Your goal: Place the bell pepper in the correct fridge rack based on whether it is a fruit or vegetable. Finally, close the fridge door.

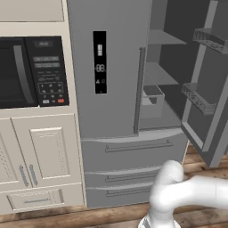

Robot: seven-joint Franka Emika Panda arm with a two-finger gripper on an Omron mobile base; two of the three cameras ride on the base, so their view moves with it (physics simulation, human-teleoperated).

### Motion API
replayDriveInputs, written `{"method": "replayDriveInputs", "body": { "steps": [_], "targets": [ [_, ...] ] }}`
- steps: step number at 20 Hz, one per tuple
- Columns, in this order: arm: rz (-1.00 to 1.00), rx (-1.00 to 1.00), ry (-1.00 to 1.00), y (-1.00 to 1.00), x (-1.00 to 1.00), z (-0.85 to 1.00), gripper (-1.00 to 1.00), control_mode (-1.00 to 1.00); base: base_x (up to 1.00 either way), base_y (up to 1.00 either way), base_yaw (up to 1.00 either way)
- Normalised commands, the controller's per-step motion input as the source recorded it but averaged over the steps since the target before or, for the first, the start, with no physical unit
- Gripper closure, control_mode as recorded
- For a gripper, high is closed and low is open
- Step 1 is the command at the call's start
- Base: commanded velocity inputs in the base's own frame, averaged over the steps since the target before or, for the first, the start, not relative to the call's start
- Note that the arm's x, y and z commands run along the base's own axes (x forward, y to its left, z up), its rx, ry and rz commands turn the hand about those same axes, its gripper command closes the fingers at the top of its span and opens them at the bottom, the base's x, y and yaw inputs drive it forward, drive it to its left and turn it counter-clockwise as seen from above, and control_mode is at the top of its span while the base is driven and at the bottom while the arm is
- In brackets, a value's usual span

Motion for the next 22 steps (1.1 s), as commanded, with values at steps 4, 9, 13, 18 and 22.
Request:
{"method": "replayDriveInputs", "body": {
  "steps": [4,9,13,18,22],
  "targets": [
    [0.08,0.05,0.04,0.44,0.38,0.00,-1.00,-1.00,0.00,0.00,0.00],
    [0.08,0.02,0.03,0.83,0.55,0.00,-1.00,-1.00,0.00,0.00,0.00],
    [0.05,0.05,0.06,0.67,0.79,0.00,-1.00,-1.00,0.00,0.00,0.00],
    [0.07,0.08,0.08,0.42,0.46,0.00,-1.00,-1.00,0.00,0.00,0.00],
    [0.07,0.05,0.03,0.80,0.13,0.00,-1.00,-1.00,0.00,0.00,0.00]
  ]
}}
